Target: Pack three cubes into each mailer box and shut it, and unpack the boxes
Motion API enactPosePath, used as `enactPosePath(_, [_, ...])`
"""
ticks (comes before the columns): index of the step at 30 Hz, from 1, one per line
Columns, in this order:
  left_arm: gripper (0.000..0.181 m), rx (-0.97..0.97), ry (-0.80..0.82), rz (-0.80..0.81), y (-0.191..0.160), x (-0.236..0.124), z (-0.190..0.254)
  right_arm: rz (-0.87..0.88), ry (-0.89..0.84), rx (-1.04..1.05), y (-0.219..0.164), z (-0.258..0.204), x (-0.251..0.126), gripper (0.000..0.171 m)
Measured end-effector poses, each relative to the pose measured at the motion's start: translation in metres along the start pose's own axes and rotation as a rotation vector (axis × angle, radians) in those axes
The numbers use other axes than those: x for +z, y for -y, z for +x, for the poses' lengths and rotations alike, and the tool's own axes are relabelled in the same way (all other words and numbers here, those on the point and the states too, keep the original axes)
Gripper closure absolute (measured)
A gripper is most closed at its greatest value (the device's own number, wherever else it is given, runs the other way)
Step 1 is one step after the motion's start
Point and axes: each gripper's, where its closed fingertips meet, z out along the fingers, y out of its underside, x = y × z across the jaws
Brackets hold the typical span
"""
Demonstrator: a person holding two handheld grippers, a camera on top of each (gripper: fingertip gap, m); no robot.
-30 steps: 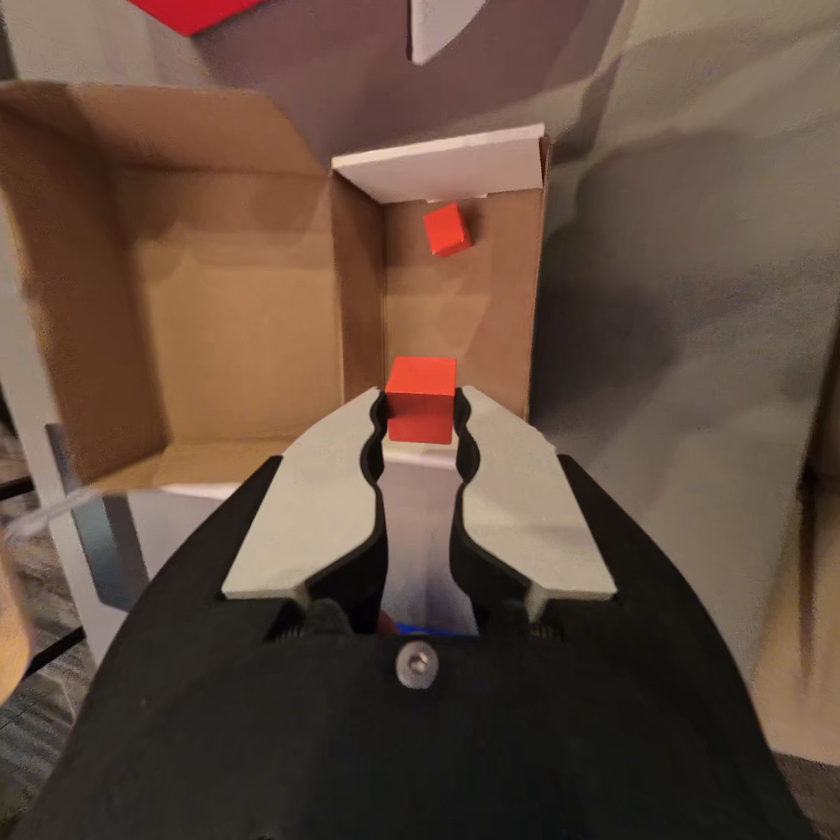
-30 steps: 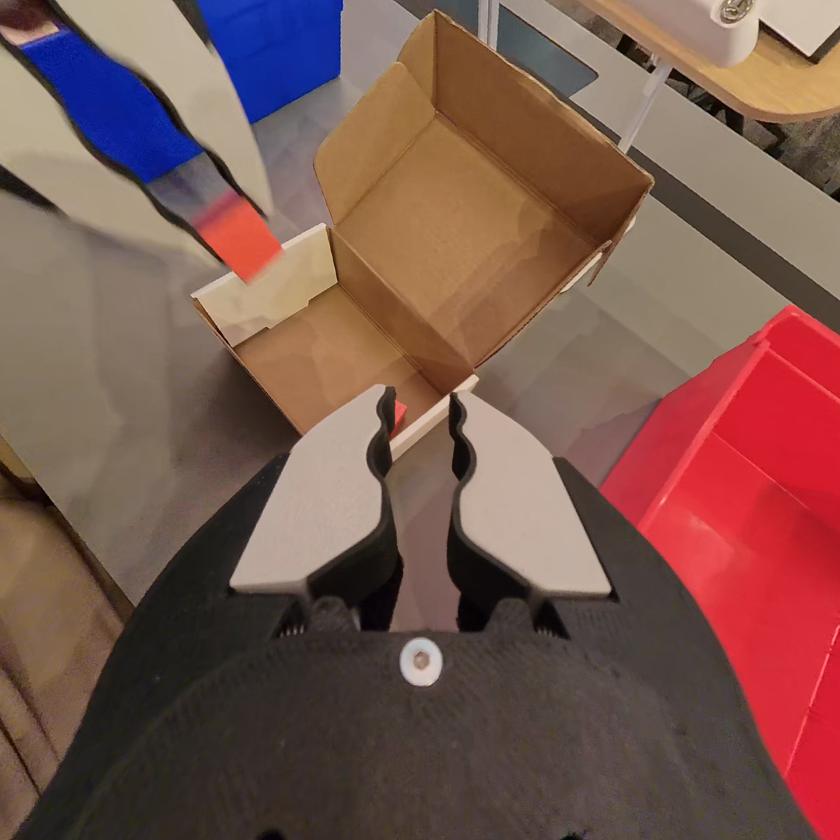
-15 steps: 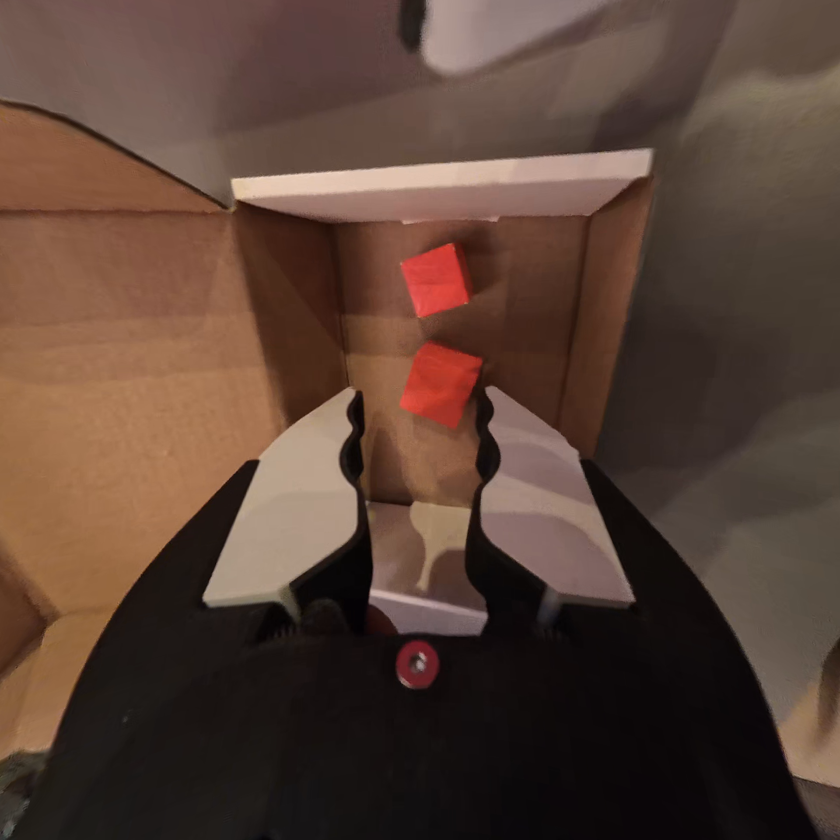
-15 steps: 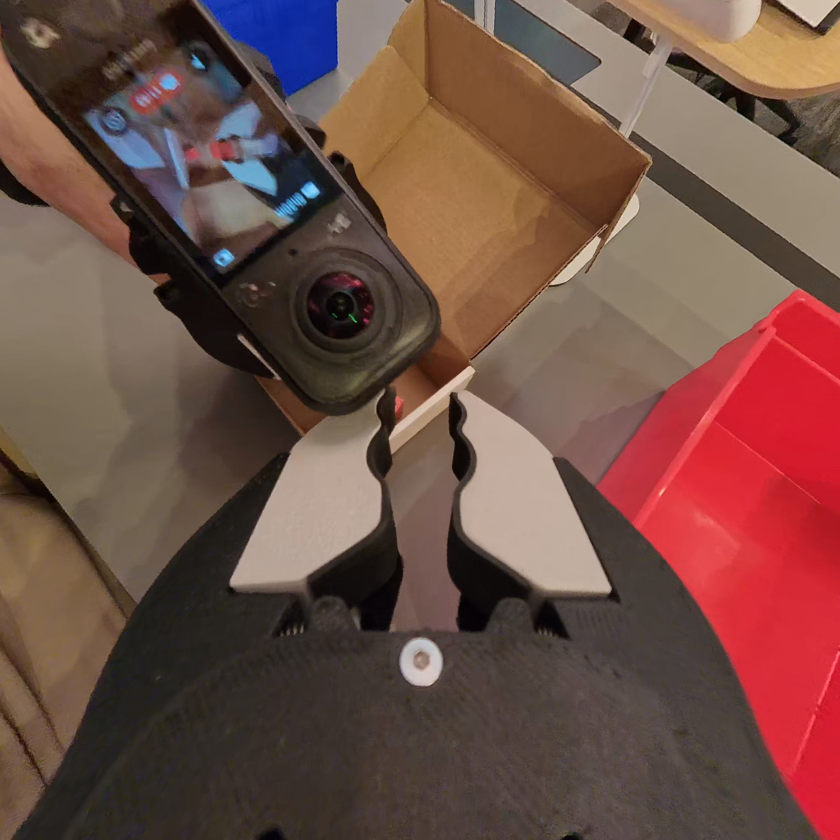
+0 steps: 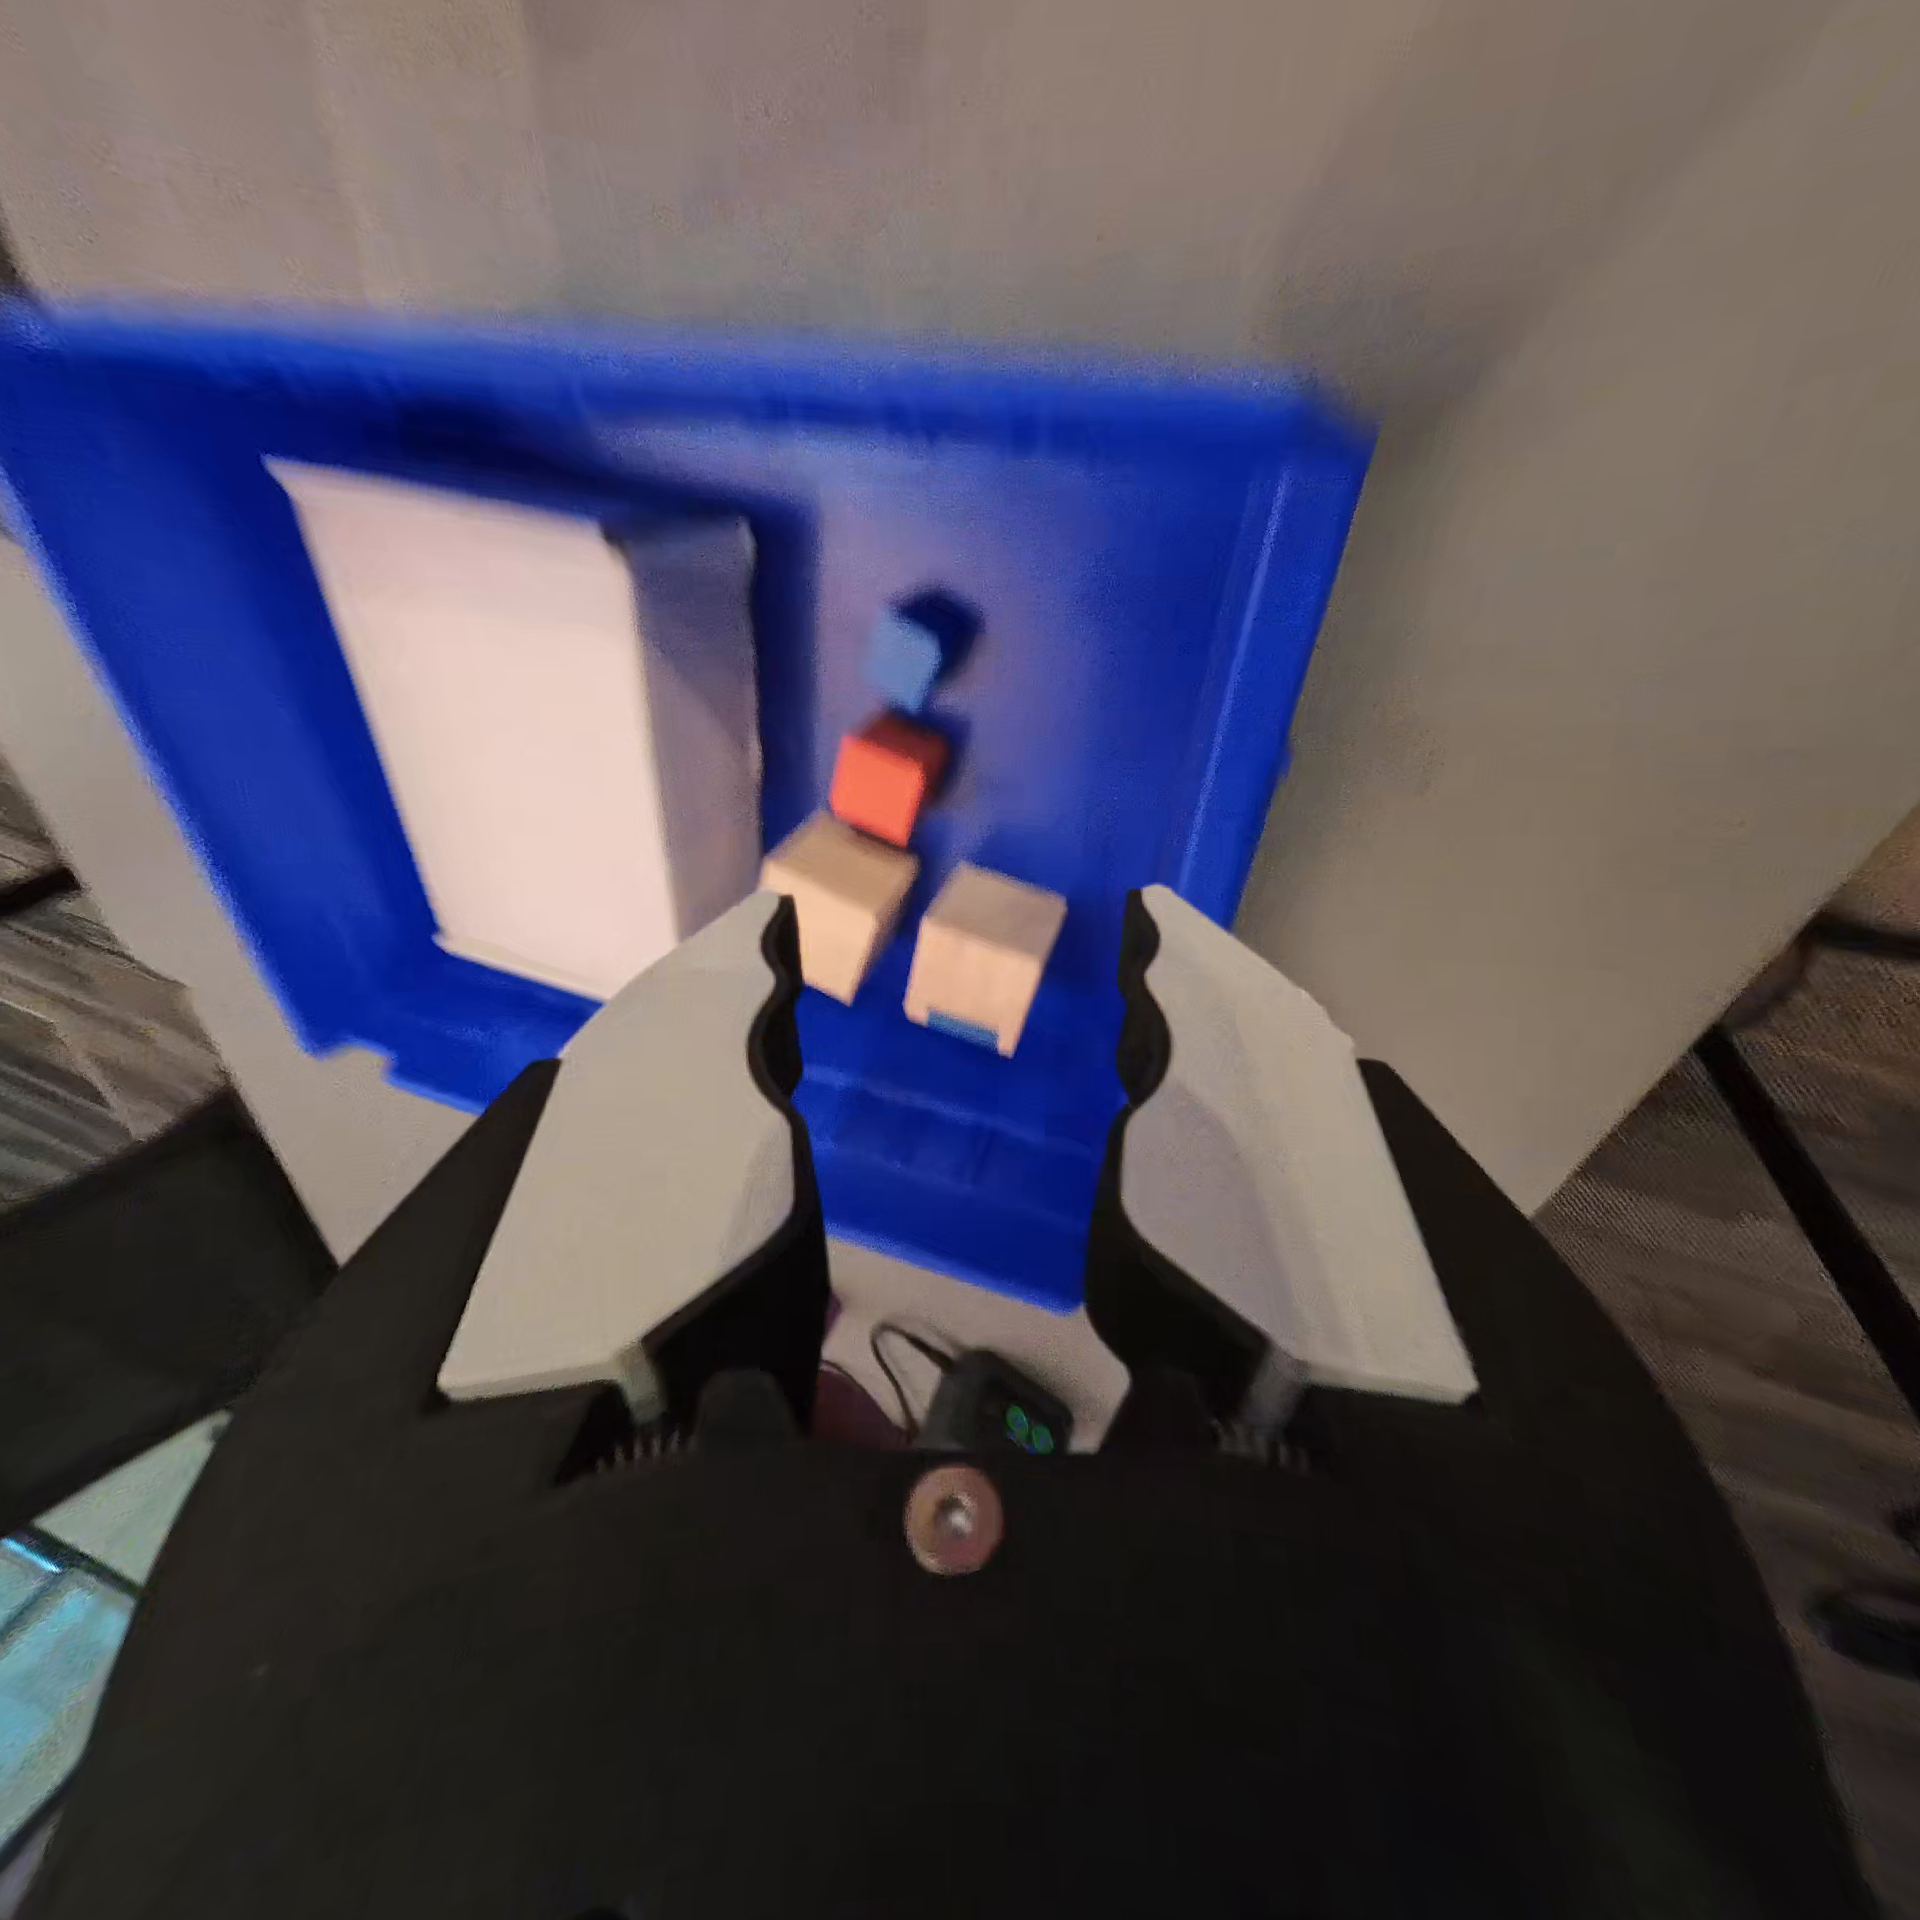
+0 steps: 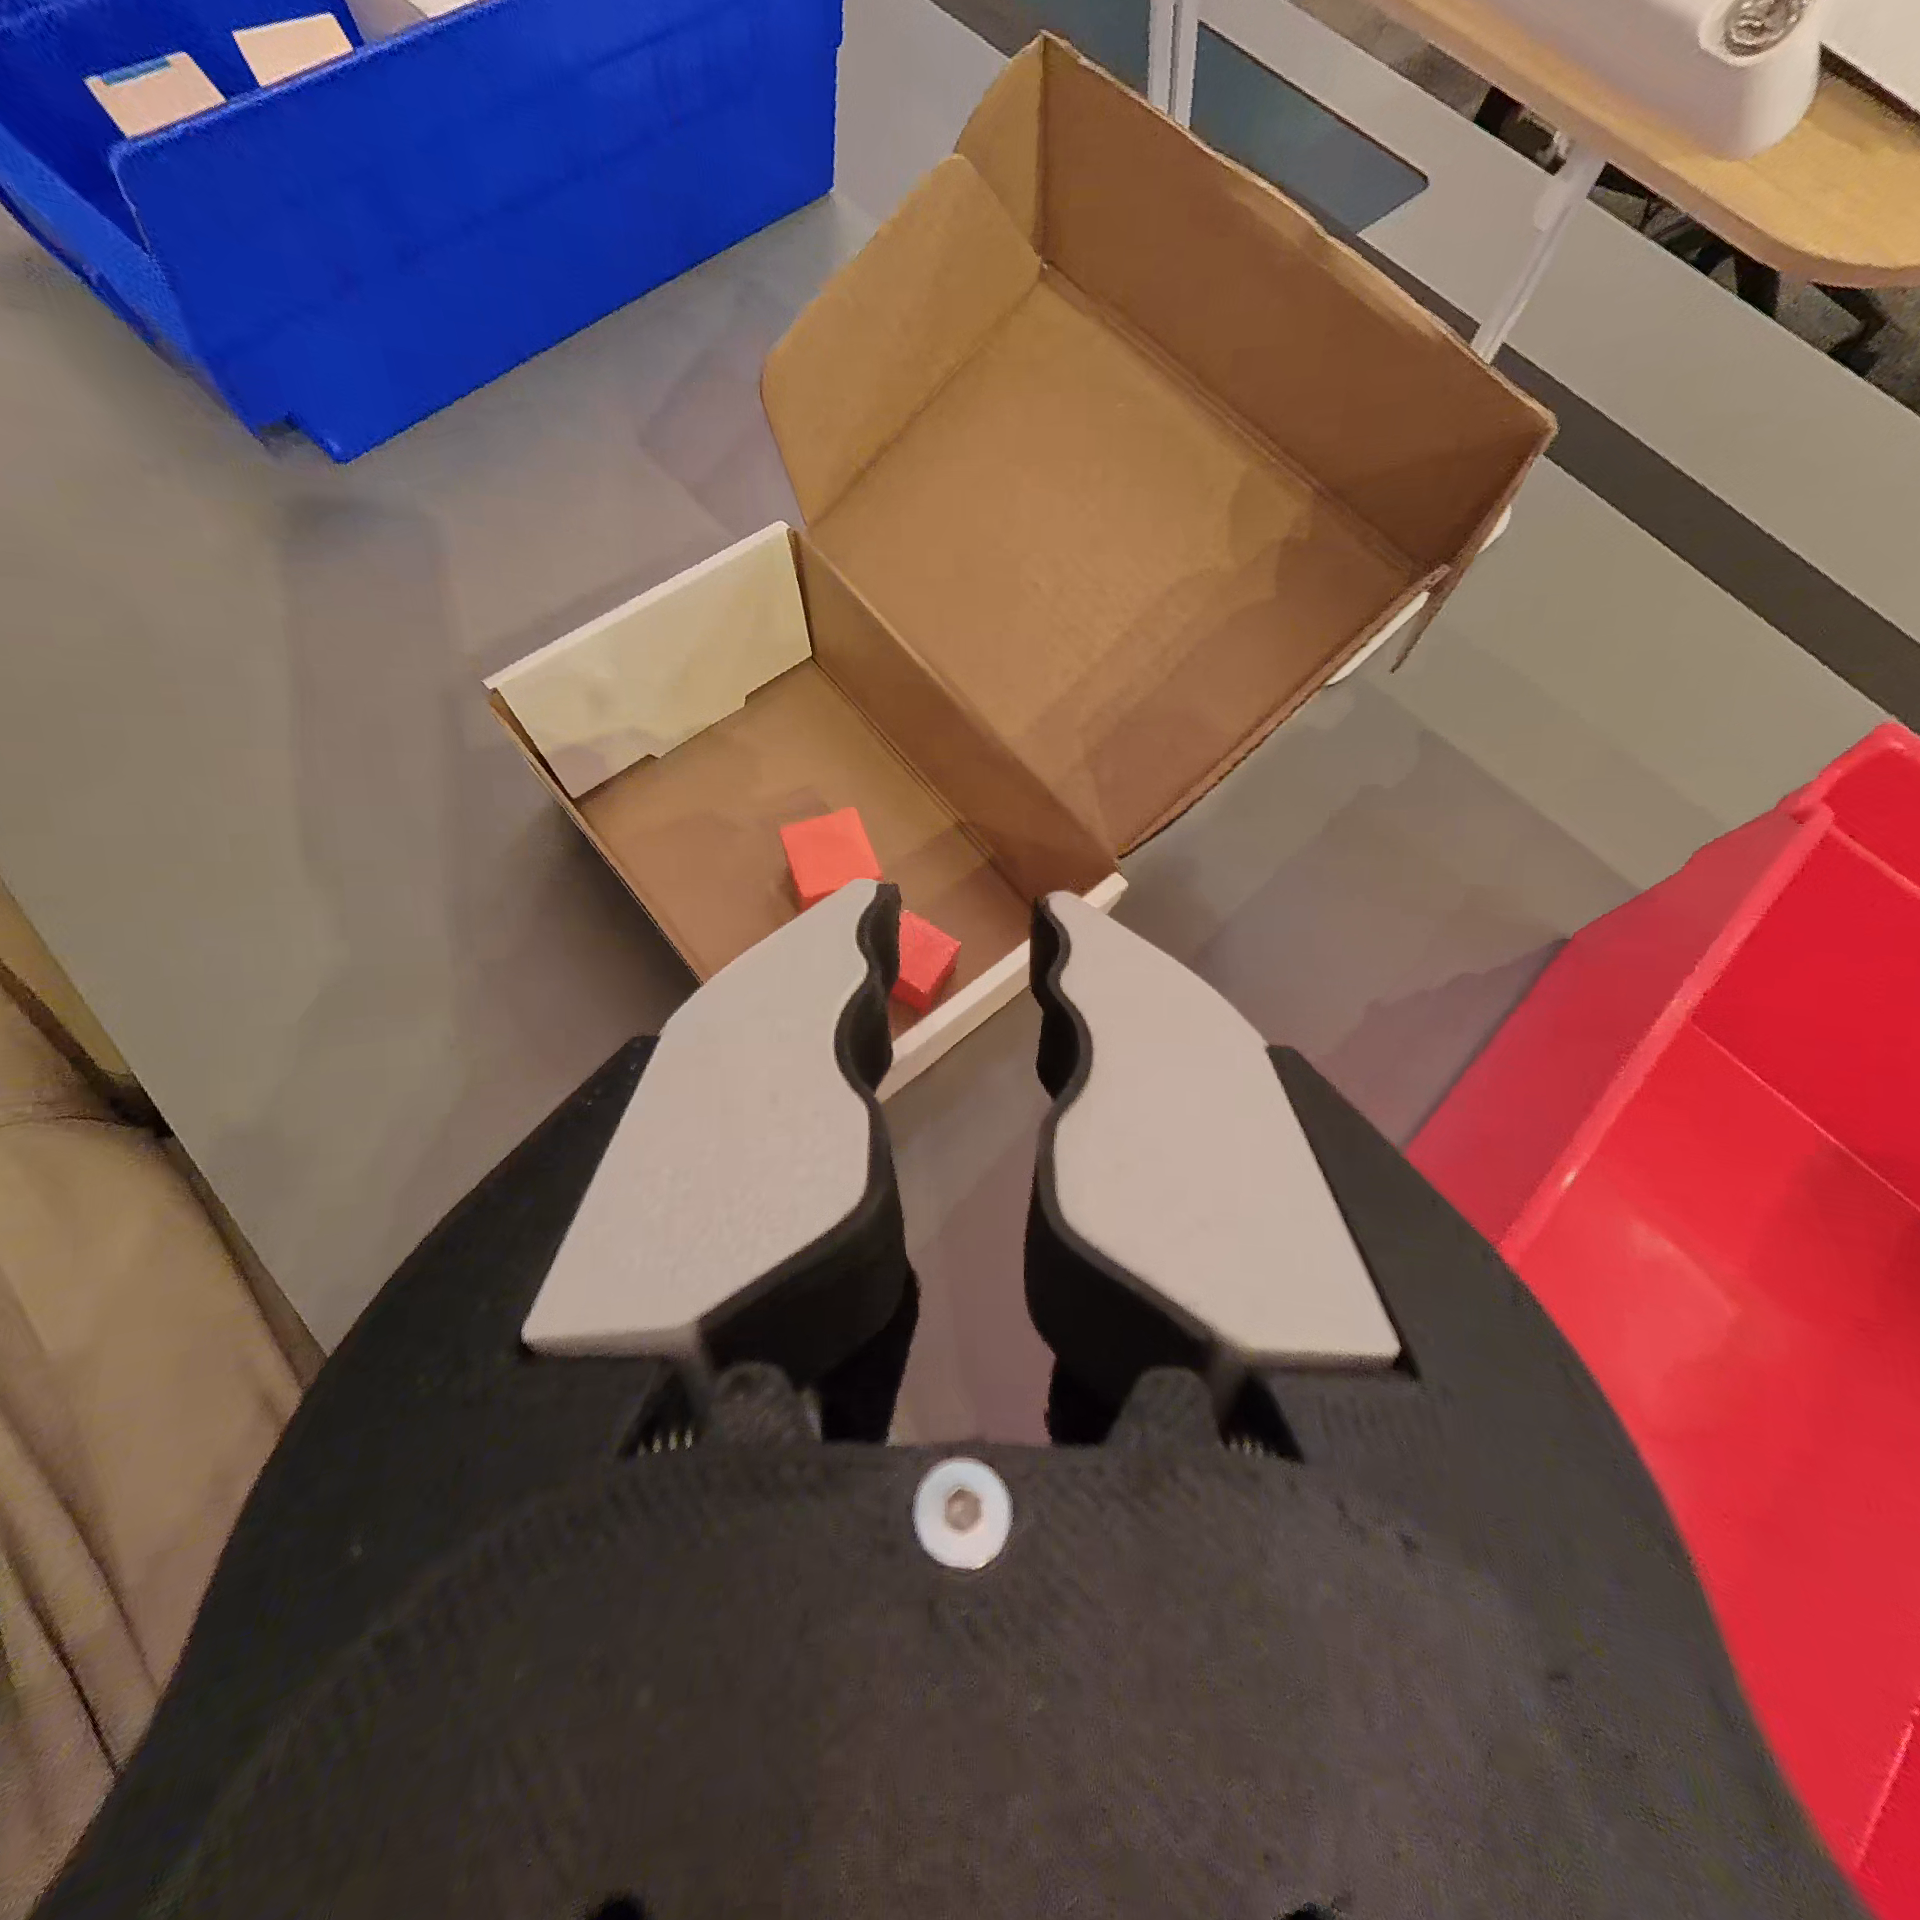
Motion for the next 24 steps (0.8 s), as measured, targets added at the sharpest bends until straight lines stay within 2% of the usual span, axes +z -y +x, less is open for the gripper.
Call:
enactPosePath(1, [0.123,-0.007,-0.016,-0.028,-0.019,0.009,0.000,-0.004,0.002,-0.005,0.000,-0.001,0.001,0.148])
enactPosePath(3, [0.120,-0.008,-0.056,-0.063,-0.044,0.029,0.004,-0.010,0.007,-0.009,0.000,-0.004,0.002,0.148])
enactPosePath(7, [0.120,0.023,-0.090,-0.142,-0.070,0.065,0.007,-0.018,0.008,-0.019,0.000,-0.007,0.004,0.148])
enactPosePath(11, [0.122,0.047,-0.100,-0.180,-0.073,0.084,0.005,-0.022,0.008,-0.025,0.000,-0.009,0.004,0.148])
enactPosePath(15, [0.131,0.072,-0.110,-0.241,-0.080,0.097,0.007,-0.025,0.011,-0.030,0.000,-0.011,0.005,0.148])
enactPosePath(17, [0.135,0.037,-0.146,-0.213,-0.077,0.093,0.011,-0.022,0.008,-0.031,0.000,-0.010,0.004,0.148])
enactPosePath(20, [0.137,0.004,-0.092,-0.174,-0.070,0.071,0.003,-0.017,0.011,-0.027,0.000,-0.009,0.003,0.148])
enactPosePath(24, [0.138,-0.016,0.020,0.041,-0.007,0.008,-0.006,-0.017,0.019,-0.025,0.000,-0.009,0.004,0.148])
